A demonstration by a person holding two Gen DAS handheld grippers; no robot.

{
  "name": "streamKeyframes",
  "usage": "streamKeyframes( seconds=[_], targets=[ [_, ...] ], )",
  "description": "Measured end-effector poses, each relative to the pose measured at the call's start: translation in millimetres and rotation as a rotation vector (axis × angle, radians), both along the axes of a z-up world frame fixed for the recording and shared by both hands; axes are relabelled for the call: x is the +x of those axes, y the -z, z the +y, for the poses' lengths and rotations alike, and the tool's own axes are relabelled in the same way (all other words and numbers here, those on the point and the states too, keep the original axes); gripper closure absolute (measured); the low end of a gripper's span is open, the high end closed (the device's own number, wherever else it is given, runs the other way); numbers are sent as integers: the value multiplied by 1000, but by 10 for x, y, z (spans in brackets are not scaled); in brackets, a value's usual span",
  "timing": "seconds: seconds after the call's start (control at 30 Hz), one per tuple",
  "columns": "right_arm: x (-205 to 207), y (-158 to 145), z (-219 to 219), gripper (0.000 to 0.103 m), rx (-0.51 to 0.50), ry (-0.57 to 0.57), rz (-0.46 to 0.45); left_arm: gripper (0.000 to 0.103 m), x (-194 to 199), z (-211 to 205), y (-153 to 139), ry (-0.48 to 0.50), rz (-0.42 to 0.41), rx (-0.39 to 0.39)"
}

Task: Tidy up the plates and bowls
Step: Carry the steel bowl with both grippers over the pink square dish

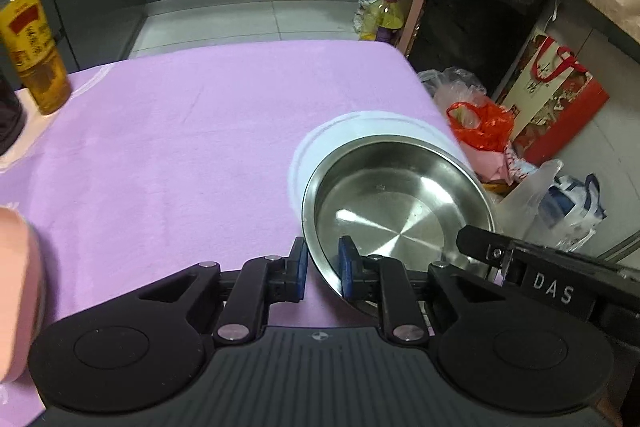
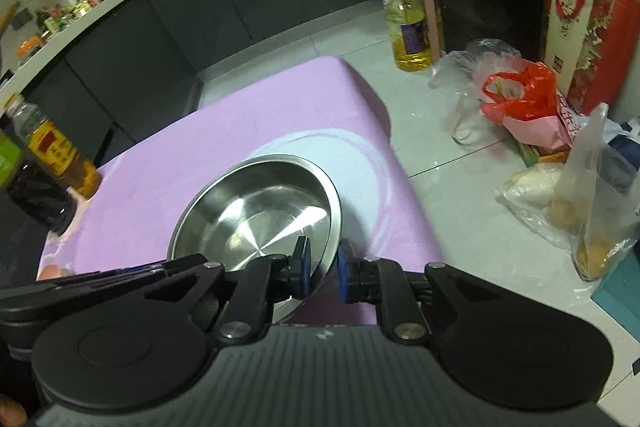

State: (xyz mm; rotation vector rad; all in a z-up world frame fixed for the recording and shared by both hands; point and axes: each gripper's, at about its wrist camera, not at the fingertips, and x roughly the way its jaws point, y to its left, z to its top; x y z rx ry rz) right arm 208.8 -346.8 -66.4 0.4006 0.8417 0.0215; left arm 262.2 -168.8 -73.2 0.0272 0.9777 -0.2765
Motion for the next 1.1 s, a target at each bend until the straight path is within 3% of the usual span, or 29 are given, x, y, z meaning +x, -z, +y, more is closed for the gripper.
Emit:
streamKeyframes(
  seconds=[0.5,1.1],
  targets=[
    [-138,-222,367,94,-23,-67,-45,86,-272,477,-292,-25,-51,-38],
    [-118,-544,1250,94,-66,-262,-116,85,-523,1589,-537,-185,-58,-93]
  ],
)
